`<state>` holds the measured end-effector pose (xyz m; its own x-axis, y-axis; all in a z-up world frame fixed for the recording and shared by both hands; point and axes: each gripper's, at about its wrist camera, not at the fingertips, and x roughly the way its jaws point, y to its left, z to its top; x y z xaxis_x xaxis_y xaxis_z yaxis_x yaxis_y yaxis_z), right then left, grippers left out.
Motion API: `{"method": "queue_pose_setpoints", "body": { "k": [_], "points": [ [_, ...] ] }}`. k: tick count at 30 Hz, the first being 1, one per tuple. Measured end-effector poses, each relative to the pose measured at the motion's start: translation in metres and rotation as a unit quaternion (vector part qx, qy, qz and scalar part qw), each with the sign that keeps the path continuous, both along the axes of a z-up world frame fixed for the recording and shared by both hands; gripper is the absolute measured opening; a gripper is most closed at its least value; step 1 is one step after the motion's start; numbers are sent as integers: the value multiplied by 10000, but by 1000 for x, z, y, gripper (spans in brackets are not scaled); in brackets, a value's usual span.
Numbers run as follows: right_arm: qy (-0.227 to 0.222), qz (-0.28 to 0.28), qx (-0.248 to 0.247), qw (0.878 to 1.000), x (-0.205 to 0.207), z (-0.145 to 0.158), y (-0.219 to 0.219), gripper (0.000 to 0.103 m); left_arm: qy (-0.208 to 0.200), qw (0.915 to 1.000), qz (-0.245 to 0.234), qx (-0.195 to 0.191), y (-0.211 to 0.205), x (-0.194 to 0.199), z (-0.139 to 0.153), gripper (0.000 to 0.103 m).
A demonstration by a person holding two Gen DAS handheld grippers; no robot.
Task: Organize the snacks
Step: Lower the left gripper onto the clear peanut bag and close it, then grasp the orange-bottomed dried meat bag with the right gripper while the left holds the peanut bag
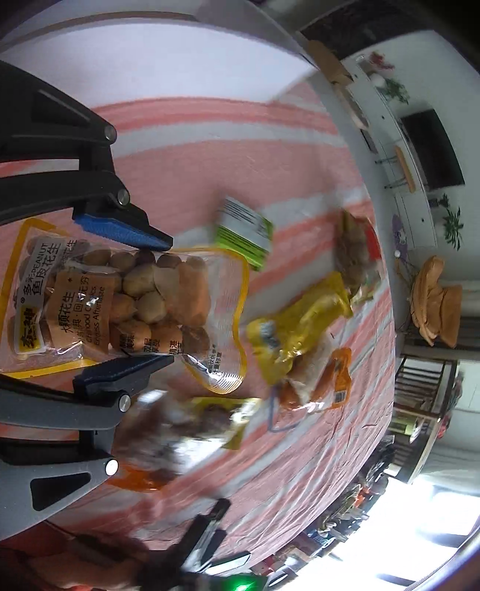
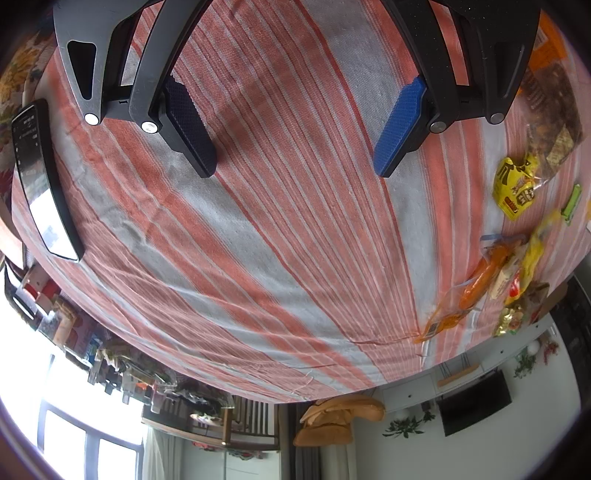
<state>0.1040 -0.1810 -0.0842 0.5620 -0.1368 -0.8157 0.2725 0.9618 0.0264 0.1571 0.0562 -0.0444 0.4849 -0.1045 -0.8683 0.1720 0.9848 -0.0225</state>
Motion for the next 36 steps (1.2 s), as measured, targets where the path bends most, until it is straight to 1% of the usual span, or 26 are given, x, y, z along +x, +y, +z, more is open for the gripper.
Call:
{"method": "queue_pose_setpoints", "body": {
  "k": [3, 4, 5, 6, 7, 8, 10, 11, 16, 23, 24, 36],
  "points": [
    [2, 0, -4, 10000, 1, 0, 1, 89, 22, 9996, 278, 38, 17, -34, -13, 55],
    [3, 1, -7, 10000, 0, 0, 0, 89, -9, 9994, 332, 68, 20, -41, -20, 56],
    [5, 0, -10, 10000, 1, 0, 1, 89, -24, 9993, 362, 87, 23, -44, -27, 60],
    [5, 0, -9, 10000, 1, 0, 1, 89, 10, 9992, 381, 118, 24, -46, -35, 60],
    [2, 1, -4, 10000, 0, 0, 0, 89, 45, 9991, 401, 162, 24, -45, -41, 63],
    [1, 1, -1, 10000, 0, 0, 0, 89, 13, 9991, 388, 154, 24, -45, -45, 73],
    [-1, 1, 1, 10000, 1, 0, 0, 89, 37, 9993, 359, 82, 23, -43, -56, 80],
    [-2, 0, 2, 10000, 0, 0, 0, 89, -76, 9993, 359, 99, 22, -44, -58, 87],
    [-12, -1, 23, 10000, 2, 0, 1, 89, -394, 9983, 422, 104, 22, -49, -75, 103],
    [-3, 2, 6, 10000, 1, 0, 1, 89, -446, 9979, 454, 89, 23, -50, -74, 103],
    [-2, 3, 3, 10000, 1, 0, 1, 89, -444, 9979, 452, 93, 23, -47, -68, 103],
    [1, 5, 0, 10000, 1, 0, 0, 89, -448, 9979, 450, 90, 23, -47, -68, 103]
  ]
}}
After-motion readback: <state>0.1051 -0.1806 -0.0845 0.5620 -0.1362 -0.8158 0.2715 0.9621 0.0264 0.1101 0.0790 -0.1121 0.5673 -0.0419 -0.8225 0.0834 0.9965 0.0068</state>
